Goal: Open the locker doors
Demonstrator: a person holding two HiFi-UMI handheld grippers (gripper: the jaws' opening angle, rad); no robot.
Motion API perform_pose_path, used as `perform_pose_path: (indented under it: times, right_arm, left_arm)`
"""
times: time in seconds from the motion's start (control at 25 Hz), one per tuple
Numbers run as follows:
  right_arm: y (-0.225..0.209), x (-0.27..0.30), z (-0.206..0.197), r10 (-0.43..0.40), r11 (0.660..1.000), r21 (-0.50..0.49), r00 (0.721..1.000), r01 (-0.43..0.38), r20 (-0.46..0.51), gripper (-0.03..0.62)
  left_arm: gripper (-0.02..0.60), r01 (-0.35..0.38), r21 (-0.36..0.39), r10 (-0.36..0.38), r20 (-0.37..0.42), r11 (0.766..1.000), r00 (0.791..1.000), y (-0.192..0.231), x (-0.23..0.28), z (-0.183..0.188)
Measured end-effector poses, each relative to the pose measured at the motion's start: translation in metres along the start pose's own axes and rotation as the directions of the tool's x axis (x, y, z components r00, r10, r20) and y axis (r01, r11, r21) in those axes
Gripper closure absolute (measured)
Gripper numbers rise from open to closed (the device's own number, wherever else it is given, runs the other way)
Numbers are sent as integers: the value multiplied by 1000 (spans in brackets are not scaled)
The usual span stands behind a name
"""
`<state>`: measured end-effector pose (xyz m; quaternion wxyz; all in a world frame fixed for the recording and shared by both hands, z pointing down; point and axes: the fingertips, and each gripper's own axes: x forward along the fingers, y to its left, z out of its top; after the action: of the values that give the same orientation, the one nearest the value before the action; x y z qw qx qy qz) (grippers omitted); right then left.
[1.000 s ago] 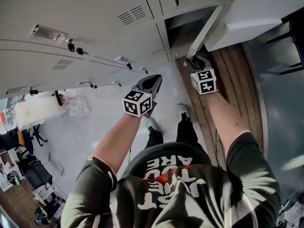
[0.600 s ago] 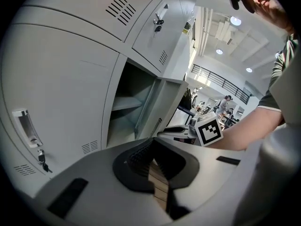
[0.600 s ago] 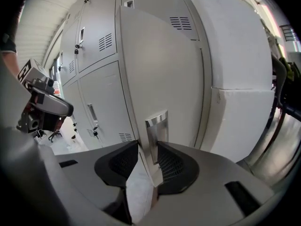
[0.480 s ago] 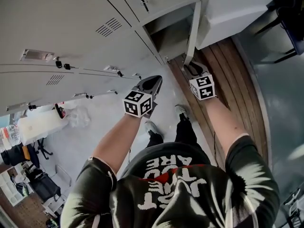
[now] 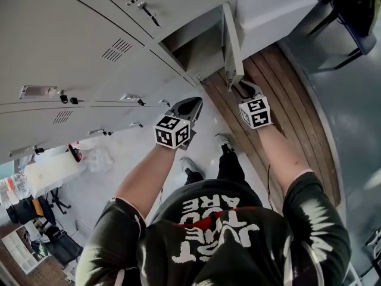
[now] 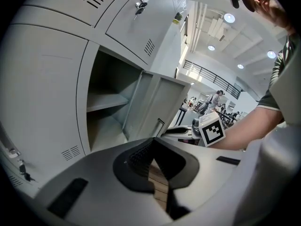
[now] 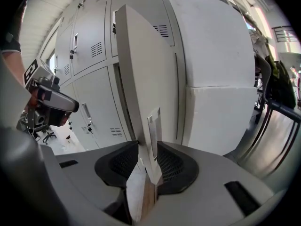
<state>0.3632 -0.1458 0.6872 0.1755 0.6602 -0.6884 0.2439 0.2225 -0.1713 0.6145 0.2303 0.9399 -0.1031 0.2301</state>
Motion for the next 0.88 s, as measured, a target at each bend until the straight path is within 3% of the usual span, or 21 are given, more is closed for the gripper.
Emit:
perform_pose_path:
  times: [0.72, 0.88]
  right_arm:
    - [-69, -32, -14, -112, 994, 10, 994, 113, -10, 453]
    - [-92, -40, -16, -171, 985, 33, 985, 172, -11, 477]
  left_arm:
    - [574, 46, 24, -45, -29, 999, 999, -18, 32, 8]
    - [574, 49, 28, -48, -33, 998, 998, -19, 36, 11]
